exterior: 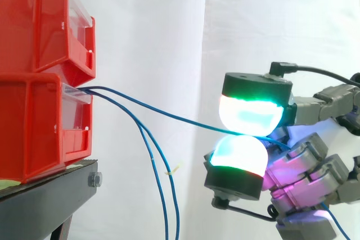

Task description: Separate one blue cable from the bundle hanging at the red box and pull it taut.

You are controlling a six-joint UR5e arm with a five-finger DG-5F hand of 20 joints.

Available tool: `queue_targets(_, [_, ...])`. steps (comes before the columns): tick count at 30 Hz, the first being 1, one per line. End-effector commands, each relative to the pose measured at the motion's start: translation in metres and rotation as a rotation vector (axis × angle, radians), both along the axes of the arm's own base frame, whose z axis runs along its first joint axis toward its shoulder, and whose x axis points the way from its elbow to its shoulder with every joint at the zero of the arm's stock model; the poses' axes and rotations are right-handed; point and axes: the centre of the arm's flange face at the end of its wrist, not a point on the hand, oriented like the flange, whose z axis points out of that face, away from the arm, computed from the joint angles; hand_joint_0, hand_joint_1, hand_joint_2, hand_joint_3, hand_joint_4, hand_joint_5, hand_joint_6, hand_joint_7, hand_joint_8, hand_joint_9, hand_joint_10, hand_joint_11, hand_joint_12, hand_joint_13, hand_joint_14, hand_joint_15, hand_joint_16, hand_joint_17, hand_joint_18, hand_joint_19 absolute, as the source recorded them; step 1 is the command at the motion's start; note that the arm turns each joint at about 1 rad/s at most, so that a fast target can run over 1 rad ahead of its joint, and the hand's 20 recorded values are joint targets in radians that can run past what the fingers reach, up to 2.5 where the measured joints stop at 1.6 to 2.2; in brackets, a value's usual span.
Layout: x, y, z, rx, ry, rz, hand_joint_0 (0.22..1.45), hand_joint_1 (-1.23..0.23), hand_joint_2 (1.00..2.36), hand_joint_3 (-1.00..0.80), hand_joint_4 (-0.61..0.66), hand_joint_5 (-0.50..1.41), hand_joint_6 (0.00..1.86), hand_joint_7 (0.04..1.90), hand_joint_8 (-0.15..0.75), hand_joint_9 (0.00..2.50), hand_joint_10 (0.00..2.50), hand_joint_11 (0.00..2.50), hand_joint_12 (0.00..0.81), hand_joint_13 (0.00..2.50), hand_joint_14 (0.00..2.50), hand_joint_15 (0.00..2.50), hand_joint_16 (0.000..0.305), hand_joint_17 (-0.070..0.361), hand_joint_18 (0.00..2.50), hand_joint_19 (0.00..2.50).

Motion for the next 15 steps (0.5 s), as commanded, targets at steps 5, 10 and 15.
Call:
queue_targets(5, [-0.022, -0.002, -0.026, 0.009, -0.031, -0.002, 0.79, -0.86, 1.02, -0.13, 0.05, -0.21, 0.9, 1.35, 0.325, 0.86, 1.82, 1.48, 0.369, 0.83, 2.07, 1.34, 0.042, 0.095, 1.01, 1.19])
queue_targets(10, [-0.018, -0.005, -0.03, 0.003, -0.104, -0.052, 0.79, -0.86, 1.02, -0.13, 0.05, -0.21, 0.9, 1.35, 0.324, 0.86, 1.81, 1.49, 0.372, 0.84, 2.07, 1.32, 0.042, 0.095, 1.0, 1.19])
queue_targets(15, [-0.012, -0.004, -0.025, 0.004, -0.154, -0.082, 0.79, -0.86, 1.02, -0.13, 0.05, -0.21, 0.89, 1.36, 0.322, 0.86, 1.81, 1.49, 0.368, 0.84, 2.06, 1.34, 0.042, 0.096, 1.0, 1.18])
